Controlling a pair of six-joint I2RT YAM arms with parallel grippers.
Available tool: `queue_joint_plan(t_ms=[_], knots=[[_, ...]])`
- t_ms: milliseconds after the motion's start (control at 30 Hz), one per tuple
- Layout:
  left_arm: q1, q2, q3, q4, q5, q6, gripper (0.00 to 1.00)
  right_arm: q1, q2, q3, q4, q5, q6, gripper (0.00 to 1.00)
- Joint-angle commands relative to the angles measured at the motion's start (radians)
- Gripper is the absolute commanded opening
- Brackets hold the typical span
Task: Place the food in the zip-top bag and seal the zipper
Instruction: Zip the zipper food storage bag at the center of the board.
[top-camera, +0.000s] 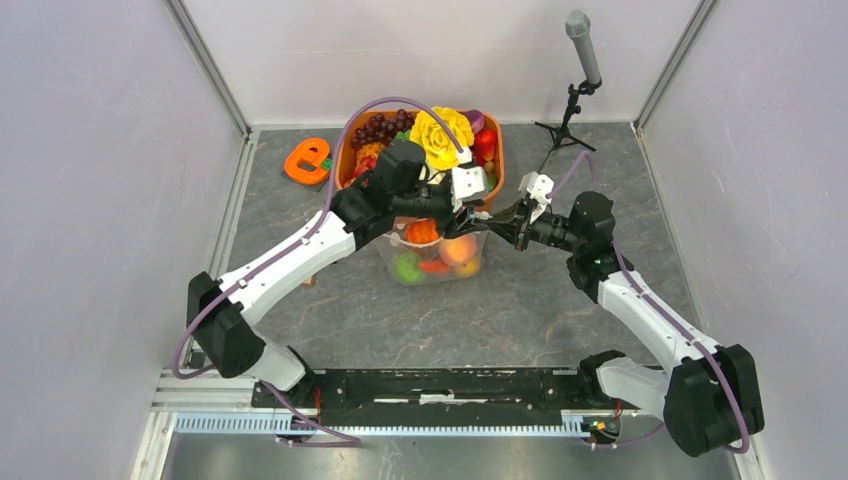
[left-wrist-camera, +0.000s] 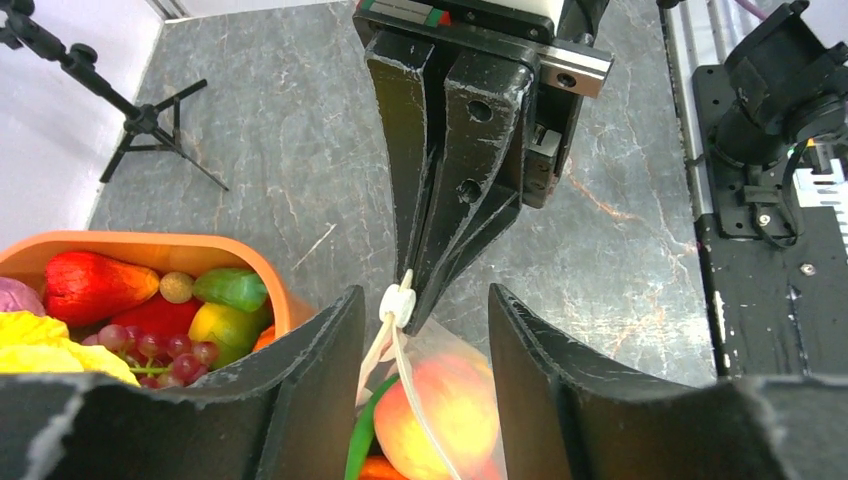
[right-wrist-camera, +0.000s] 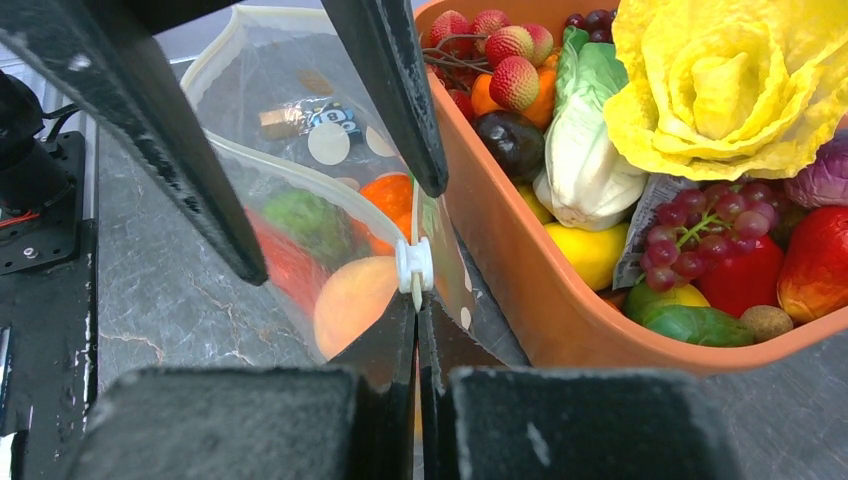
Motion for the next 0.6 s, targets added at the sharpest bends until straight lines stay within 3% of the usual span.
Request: queue_joint_plan(t_ms=[0,567], knots=[[0.001,0.02,0.004,0.029,0.039,0.106,0.52,0.006,-0.031,0.001,0.048,0.006,0.007,0.0],[0.002,0.095,0.087,-0.099,0.044,0.186,0.46,0.017,-0.049,-0.009,0.023,0.018,-0.035,0.0]])
